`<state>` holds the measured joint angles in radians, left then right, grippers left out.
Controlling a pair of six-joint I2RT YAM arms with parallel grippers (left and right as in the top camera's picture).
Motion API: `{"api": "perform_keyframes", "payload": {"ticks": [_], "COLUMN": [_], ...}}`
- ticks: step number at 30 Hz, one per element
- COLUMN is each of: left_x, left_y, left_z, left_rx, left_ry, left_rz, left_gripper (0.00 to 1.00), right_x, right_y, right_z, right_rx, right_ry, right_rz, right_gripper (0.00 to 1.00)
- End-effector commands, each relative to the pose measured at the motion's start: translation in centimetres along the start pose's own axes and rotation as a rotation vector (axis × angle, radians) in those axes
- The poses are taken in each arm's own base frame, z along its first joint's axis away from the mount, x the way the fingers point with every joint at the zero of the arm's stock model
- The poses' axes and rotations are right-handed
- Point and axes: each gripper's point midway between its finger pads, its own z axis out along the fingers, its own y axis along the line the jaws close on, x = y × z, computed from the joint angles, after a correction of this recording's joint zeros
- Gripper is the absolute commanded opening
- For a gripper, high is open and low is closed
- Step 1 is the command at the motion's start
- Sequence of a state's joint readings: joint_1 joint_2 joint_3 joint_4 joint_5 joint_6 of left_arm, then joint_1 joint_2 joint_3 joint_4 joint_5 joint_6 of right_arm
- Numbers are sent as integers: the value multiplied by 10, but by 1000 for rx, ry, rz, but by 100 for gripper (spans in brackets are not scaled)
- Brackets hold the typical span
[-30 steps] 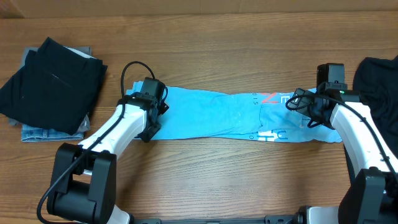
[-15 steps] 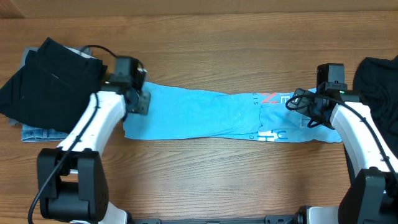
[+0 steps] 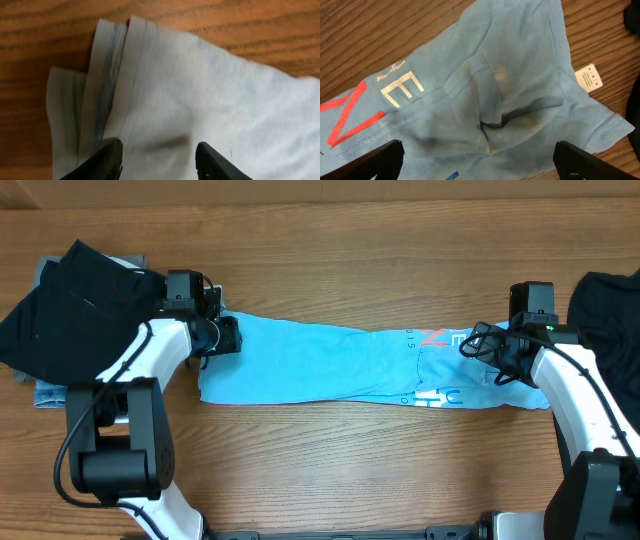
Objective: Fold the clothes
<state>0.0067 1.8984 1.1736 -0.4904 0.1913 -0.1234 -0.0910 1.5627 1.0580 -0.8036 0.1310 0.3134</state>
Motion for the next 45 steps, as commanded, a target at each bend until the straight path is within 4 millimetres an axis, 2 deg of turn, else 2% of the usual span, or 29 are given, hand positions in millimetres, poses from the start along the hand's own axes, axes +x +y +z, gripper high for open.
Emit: {"api": "perform_keyframes", "payload": {"ticks": [1, 11, 15, 22, 29, 39, 42, 45], "left_x": [-15, -29, -30, -31, -27, -60, -64, -62], "left_y": [0, 9, 20, 20, 21, 4, 3, 3], "left_z": [-1, -3, -4, -1, 10, -19, -22, -21], "left_rx": [-4, -47, -110, -109, -102, -51, -50, -54], "left_ry": [-48, -109, -117, -118, -99, -144, -151, -144], "left_rz": [-17, -13, -16, -16, -18, -7, -6, -7], "left_gripper": [50, 49, 49, 48, 46, 39, 35, 36], "right_x": [-2, -2, -2, -2, -2, -2, -2, -2], "right_y": [-2, -2, -2, -2, -2, -2, -2, -2], "right_z": [-1, -1, -1, -1, -1, -1, -1, -1], "right_rx": [5, 5, 5, 5, 5, 5, 5, 5], "right_ry": [-10, -10, -10, -10, -10, -9, -10, -10], "right_rz": [0, 0, 0, 0, 0, 0, 0, 0], "right_gripper": [100, 100, 100, 100, 100, 100, 100, 100]}}
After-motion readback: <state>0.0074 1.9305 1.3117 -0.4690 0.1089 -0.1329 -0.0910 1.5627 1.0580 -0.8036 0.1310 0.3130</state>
